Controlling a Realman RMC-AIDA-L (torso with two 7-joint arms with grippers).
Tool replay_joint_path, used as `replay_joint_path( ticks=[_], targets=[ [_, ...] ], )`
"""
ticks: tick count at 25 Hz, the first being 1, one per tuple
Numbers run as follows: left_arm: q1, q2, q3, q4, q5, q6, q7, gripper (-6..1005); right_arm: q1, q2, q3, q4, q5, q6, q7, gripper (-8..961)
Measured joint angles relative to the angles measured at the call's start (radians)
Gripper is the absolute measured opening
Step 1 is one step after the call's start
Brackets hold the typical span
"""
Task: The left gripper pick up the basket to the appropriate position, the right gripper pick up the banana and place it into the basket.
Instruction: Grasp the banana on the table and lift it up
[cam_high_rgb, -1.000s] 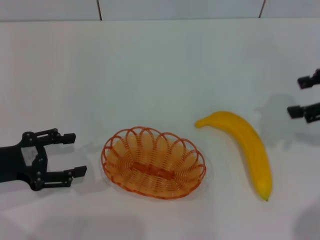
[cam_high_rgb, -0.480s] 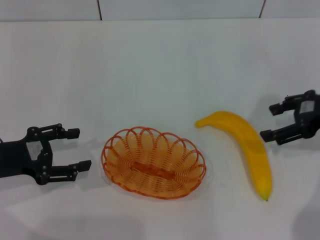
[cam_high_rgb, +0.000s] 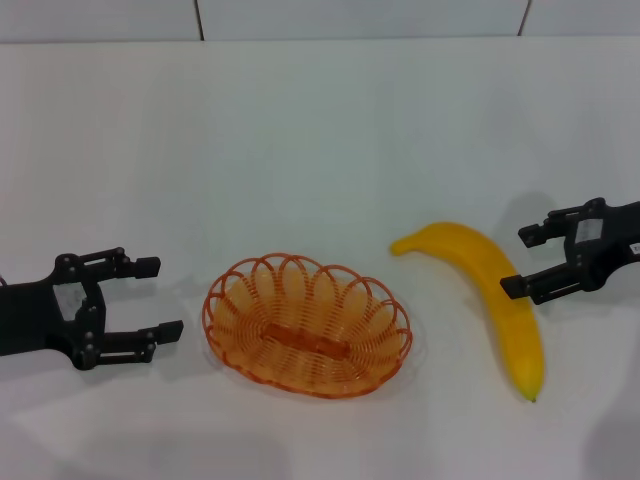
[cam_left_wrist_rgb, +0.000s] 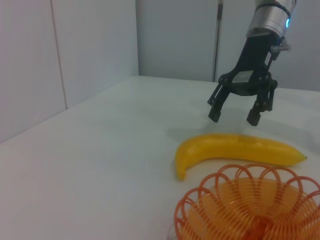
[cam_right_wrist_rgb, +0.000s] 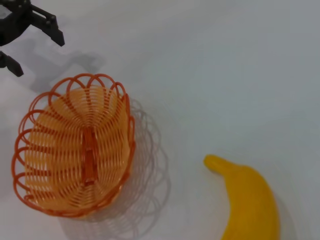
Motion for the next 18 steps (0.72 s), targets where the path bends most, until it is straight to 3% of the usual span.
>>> replay_joint_path(
  ticks=[18],
  targets=[
    [0.000,-0.001,0.000,-0.002,0.000,-0.011,-0.006,827,0.016,0.003,-0.007,0.149,0.031,0.133,-0.122,887]
  ],
)
